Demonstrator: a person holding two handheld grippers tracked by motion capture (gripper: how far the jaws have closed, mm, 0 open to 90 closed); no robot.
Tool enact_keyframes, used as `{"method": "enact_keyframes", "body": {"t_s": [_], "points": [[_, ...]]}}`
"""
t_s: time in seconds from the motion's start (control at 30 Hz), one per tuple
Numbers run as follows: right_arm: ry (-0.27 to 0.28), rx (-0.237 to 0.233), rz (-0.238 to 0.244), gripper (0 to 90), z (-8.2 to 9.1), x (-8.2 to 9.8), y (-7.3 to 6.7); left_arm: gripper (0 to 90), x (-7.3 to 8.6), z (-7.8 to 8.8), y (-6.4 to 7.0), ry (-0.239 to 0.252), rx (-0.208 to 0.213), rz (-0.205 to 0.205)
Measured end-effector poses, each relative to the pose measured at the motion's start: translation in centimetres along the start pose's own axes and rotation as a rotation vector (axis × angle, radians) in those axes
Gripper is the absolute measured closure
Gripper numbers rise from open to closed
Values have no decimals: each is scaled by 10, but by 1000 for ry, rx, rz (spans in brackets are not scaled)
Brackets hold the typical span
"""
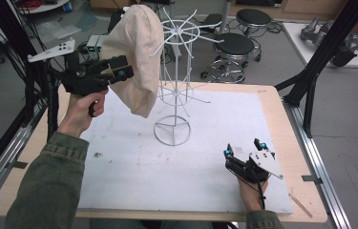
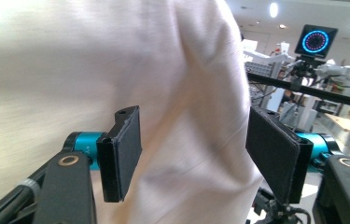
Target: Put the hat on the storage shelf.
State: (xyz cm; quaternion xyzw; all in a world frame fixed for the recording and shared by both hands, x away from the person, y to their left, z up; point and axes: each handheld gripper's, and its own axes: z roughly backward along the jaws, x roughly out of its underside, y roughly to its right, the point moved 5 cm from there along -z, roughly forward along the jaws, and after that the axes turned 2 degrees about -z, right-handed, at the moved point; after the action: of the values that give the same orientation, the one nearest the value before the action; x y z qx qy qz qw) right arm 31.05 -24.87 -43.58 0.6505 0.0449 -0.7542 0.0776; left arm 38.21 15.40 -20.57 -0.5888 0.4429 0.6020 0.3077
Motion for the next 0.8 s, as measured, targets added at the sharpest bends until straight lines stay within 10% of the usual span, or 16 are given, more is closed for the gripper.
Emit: {"method": "enact_keyframes", "body": {"t_s": [0.53,0.8], "points": [[-4,13,-12,69,0,0,2,322,25,61,11,41,-96,-66],[-11,11,-11,69,0,1,1,307,46,88,6,39,-212,-64]]}}
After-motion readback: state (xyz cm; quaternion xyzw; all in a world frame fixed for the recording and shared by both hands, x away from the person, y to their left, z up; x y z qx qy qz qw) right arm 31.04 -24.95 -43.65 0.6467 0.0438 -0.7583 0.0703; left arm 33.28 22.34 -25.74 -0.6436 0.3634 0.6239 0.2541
